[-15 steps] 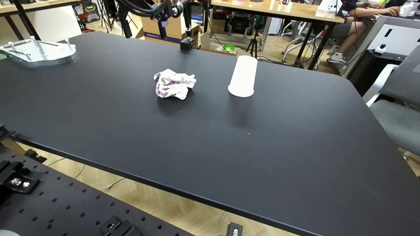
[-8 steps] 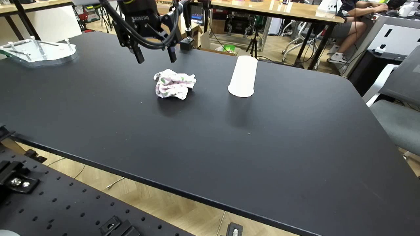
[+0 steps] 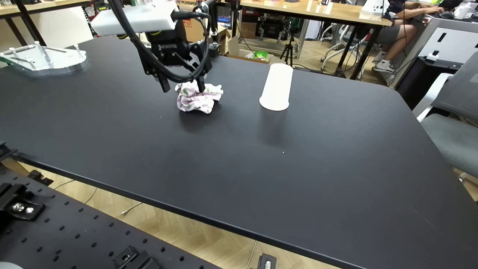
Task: Hang the cloth on the rack.
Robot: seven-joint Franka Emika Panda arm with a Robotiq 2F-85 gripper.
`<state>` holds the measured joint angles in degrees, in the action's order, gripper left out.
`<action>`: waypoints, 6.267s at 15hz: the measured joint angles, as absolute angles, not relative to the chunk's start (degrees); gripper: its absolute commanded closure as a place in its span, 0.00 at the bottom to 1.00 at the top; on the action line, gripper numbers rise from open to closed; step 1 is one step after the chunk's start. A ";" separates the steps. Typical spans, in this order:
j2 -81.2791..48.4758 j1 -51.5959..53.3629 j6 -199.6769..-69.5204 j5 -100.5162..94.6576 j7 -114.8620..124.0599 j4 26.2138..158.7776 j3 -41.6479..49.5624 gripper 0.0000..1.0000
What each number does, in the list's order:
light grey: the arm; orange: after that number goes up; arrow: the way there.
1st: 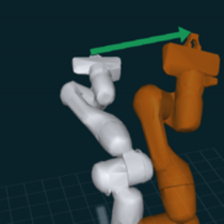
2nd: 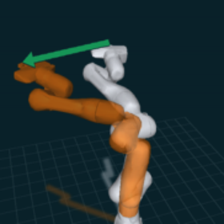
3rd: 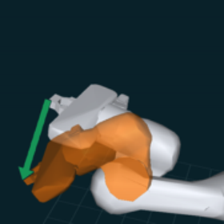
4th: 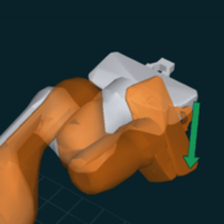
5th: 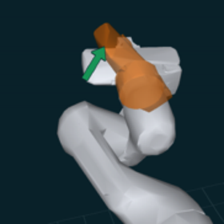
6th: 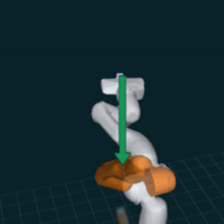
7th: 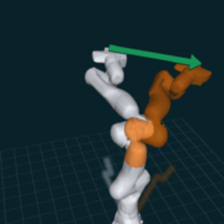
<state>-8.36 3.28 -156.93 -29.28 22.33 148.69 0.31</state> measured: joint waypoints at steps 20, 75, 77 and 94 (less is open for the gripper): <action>-16.97 6.29 -164.64 -18.91 18.40 141.23 0.64 1.00; -16.44 4.49 -104.42 -9.72 2.29 97.55 -2.24 0.99; -16.53 4.18 -105.92 -8.97 2.71 97.70 -1.93 0.99; -16.78 2.58 -110.63 -7.75 4.18 99.79 -0.17 0.99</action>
<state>-16.78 2.58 -110.63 -7.75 4.18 99.79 -0.17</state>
